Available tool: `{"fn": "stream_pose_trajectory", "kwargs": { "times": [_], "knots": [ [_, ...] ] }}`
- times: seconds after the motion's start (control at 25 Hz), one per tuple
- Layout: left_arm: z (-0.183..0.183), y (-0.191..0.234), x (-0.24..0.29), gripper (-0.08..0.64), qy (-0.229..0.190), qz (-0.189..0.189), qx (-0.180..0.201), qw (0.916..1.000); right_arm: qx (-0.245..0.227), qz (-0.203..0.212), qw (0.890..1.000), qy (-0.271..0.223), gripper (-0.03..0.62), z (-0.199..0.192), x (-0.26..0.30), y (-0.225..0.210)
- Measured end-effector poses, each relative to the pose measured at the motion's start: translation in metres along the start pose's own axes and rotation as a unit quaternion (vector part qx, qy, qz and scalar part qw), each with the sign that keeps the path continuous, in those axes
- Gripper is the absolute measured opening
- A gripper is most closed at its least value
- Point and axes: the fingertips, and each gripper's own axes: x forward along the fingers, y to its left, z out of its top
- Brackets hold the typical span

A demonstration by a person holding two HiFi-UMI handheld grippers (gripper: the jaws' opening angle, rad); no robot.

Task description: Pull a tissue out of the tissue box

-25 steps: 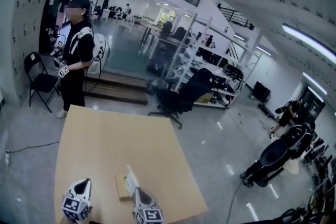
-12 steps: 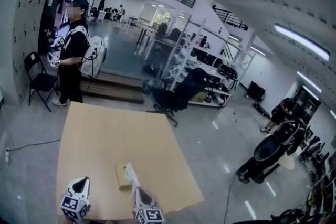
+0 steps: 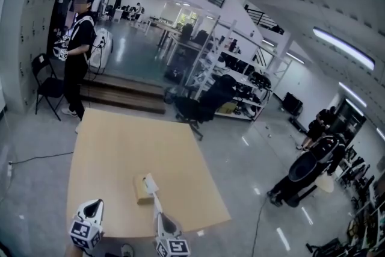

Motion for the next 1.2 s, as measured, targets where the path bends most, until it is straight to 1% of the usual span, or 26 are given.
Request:
{"fn": "stream_pose_trajectory", "kwargs": {
  "times": [0.32,0.64,0.88,1.04,1.2],
  "knots": [
    [0.002,-0.017,-0.018,0.008,0.000,0.000,0.006,1.0000,0.009,0.003,1.000,-0.002,0.002,-0.001,-0.031,0.001],
    [-0.001,-0.036,-0.026,0.008,-0.001,-0.002,0.005,1.0000,0.011,0.010,1.000,0.001,0.002,-0.007,-0.048,-0.005],
    [0.005,-0.041,-0.032,0.008,-0.002,0.007,0.010,0.9999,0.016,0.017,1.000,-0.006,0.002,-0.002,-0.053,-0.005],
    [-0.001,-0.040,-0.034,0.008,-0.004,0.009,0.012,0.9999,0.012,0.019,1.000,-0.008,0.000,-0.002,-0.054,-0.005],
    [0.002,-0.037,-0.036,0.008,-0.005,0.012,0.008,0.9999,0.013,0.021,1.000,-0.010,0.000,-0.003,-0.052,0.001]
  ]
}}
